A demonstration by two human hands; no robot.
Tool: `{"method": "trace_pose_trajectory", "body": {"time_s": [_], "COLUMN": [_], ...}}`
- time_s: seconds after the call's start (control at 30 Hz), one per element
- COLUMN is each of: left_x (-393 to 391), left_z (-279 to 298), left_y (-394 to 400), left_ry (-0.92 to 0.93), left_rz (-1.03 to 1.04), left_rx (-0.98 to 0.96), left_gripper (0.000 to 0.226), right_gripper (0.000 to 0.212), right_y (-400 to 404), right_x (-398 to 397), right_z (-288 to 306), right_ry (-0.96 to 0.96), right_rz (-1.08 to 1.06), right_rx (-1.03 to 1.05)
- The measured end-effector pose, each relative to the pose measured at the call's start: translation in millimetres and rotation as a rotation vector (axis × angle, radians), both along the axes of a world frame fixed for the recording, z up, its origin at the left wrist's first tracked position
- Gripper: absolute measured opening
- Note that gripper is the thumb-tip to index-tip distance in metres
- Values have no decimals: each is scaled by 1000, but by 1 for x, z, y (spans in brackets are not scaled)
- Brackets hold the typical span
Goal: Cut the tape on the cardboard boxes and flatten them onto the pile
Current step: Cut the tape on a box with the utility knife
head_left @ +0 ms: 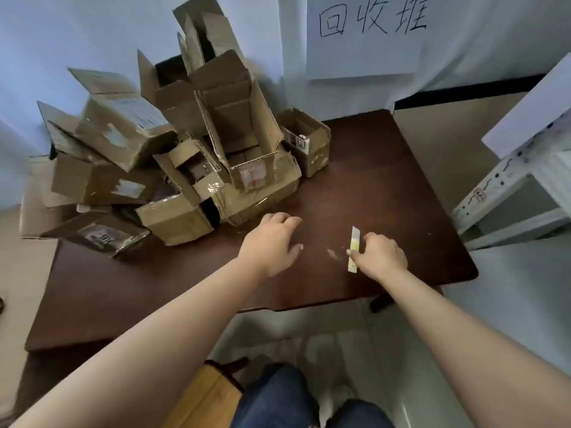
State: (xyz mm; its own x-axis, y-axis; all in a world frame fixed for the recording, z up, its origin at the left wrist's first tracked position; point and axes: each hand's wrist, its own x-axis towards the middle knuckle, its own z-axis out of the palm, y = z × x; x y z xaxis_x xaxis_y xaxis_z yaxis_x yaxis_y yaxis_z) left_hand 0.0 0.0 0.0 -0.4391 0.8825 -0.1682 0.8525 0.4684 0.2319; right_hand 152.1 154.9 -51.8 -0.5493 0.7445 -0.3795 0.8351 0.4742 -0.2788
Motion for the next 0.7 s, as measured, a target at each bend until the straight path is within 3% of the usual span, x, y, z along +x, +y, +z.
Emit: {"method": "trace_pose_trajectory", "body": {"time_s": [0.1,0.33,0.47,0.57,0.7], "left_x": [-1,-3,-9,-11,-13], "left_z": [-10,-27,-27,-18,13], "left_y": [0,-7,-10,-14,-11], "left_ry": [-33,-81,-90,-83,-5], "left_rz": [45,74,89,103,91], "left_rx": [-28,-86,-98,-81,66], "left_gripper": [57,54,54,53,49], "right_gripper": [42,56,51,32,20], "right_y": [-1,-8,-10,-7,8], "right_x": [-8,-25,-32,-33,-38], "right_z": [-14,-34,-40,-39,-18], "right_ry": [-42,-136,-96,-72,141], "right_rz": [-66,-231,-318,-302,-336], "right_rx": [19,129,16,-108,-199]}}
